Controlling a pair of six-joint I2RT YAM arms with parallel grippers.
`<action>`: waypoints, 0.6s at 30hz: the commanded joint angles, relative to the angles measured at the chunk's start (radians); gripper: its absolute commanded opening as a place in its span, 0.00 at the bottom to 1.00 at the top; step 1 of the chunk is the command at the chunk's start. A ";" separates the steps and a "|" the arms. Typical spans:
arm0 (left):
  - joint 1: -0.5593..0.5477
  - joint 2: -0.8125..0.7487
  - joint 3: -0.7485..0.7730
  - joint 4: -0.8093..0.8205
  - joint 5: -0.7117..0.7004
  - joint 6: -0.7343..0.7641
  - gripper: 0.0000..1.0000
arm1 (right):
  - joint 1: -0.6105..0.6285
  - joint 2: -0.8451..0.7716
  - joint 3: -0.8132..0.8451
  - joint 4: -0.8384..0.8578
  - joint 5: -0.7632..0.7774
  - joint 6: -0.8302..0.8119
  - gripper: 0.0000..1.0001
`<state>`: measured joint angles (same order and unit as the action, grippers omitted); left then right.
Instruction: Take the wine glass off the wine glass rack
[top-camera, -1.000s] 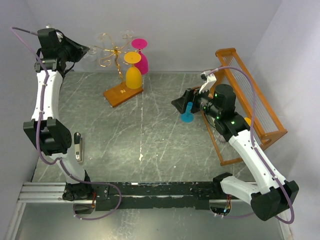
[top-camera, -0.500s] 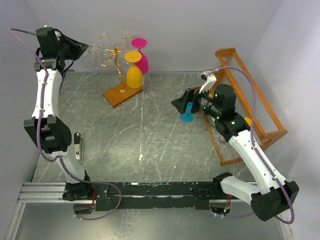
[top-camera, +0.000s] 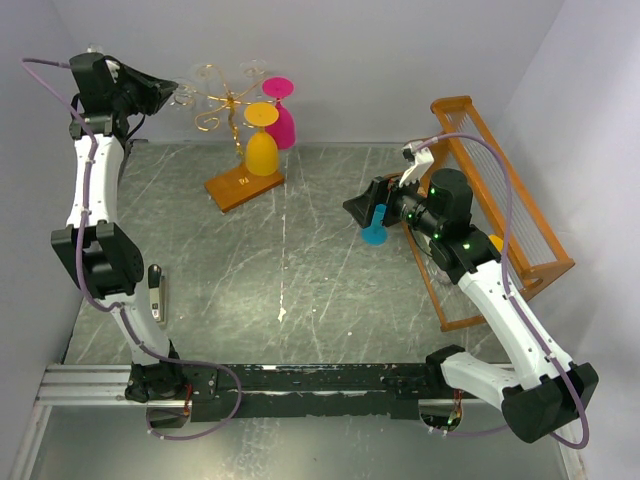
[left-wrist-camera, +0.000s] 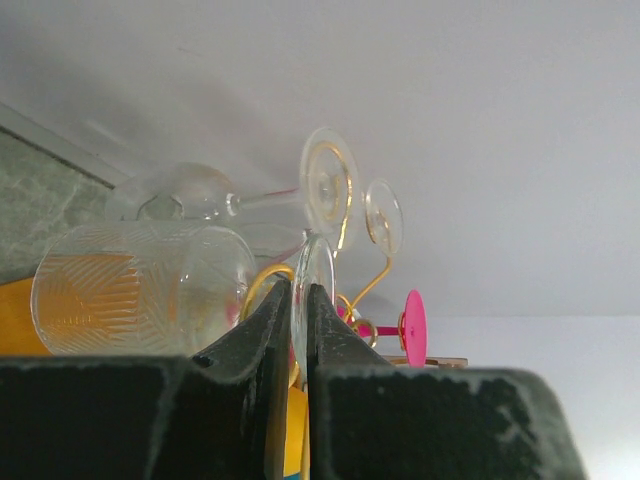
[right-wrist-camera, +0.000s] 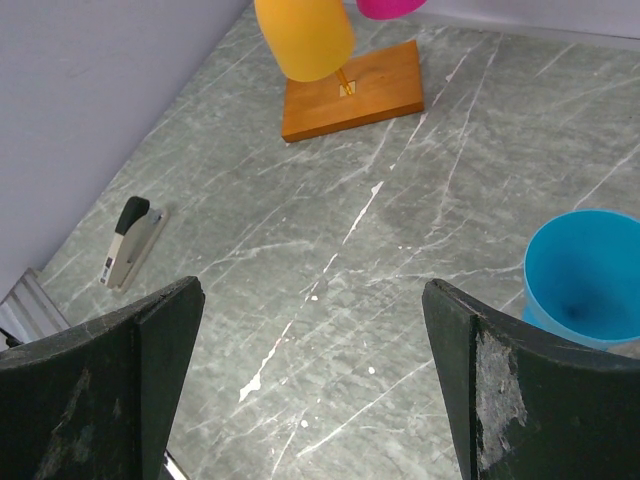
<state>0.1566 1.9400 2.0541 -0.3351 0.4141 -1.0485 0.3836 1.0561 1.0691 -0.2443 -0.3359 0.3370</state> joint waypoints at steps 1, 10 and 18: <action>-0.002 -0.027 0.036 0.107 0.069 -0.010 0.07 | 0.001 -0.017 -0.006 0.018 0.007 0.000 0.92; -0.002 0.004 0.088 0.092 0.076 -0.032 0.07 | 0.001 -0.018 0.004 0.015 0.006 0.003 0.92; -0.008 0.025 0.096 0.143 0.132 -0.081 0.07 | 0.001 -0.009 0.008 0.016 -0.001 0.006 0.92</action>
<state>0.1551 1.9682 2.0857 -0.3073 0.4740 -1.0885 0.3836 1.0561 1.0695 -0.2443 -0.3363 0.3382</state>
